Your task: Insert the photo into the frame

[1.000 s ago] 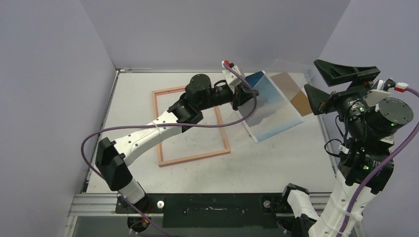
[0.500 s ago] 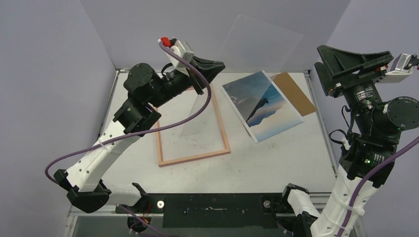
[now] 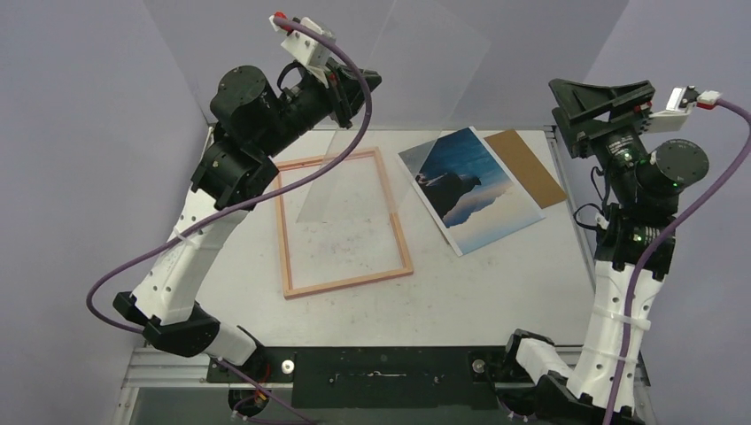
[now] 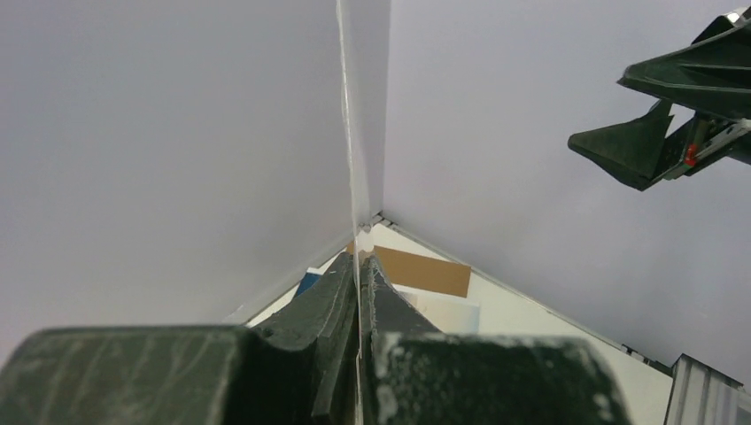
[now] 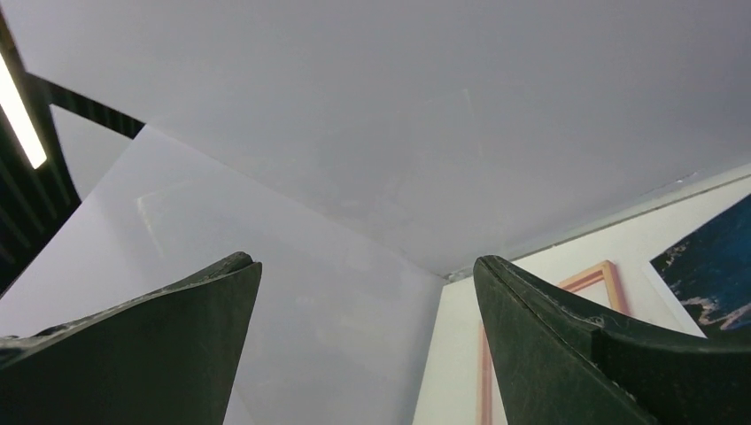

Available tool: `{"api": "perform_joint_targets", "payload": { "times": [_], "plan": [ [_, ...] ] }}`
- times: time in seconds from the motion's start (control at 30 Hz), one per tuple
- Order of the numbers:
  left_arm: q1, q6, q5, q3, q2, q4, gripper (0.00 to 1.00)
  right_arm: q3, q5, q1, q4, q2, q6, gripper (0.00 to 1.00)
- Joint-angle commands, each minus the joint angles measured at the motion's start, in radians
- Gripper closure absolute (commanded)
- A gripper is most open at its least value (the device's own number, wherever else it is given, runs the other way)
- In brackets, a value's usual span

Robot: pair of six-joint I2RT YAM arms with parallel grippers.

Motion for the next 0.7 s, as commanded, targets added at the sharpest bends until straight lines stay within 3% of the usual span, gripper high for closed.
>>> {"api": "perform_joint_targets", "payload": {
  "times": [0.0,0.1,0.23,0.3,0.47,0.67],
  "plan": [
    [0.018,-0.011,-0.011,0.071,0.027,-0.077,1.00,-0.087,0.091,0.058,0.094,0.045,-0.015,0.05],
    [0.030,-0.021,0.011,0.148,0.067,-0.141,1.00,-0.187,0.162,0.189,0.194,0.083,-0.010,0.06],
    [0.047,-0.079,0.008,0.170,0.074,-0.117,1.00,-0.181,0.265,0.415,0.164,0.163,-0.194,0.05],
    [0.053,-0.116,0.003,0.183,0.074,-0.101,1.00,-0.180,0.318,0.472,0.162,0.189,-0.247,0.05],
    [0.057,-0.169,0.000,0.182,0.041,-0.037,1.00,-0.314,0.437,0.543,0.348,0.163,-0.225,0.04],
    [0.058,-0.226,-0.009,0.119,-0.028,0.080,1.00,-0.395,0.420,0.550,0.539,0.142,-0.203,0.02]
  ]
}}
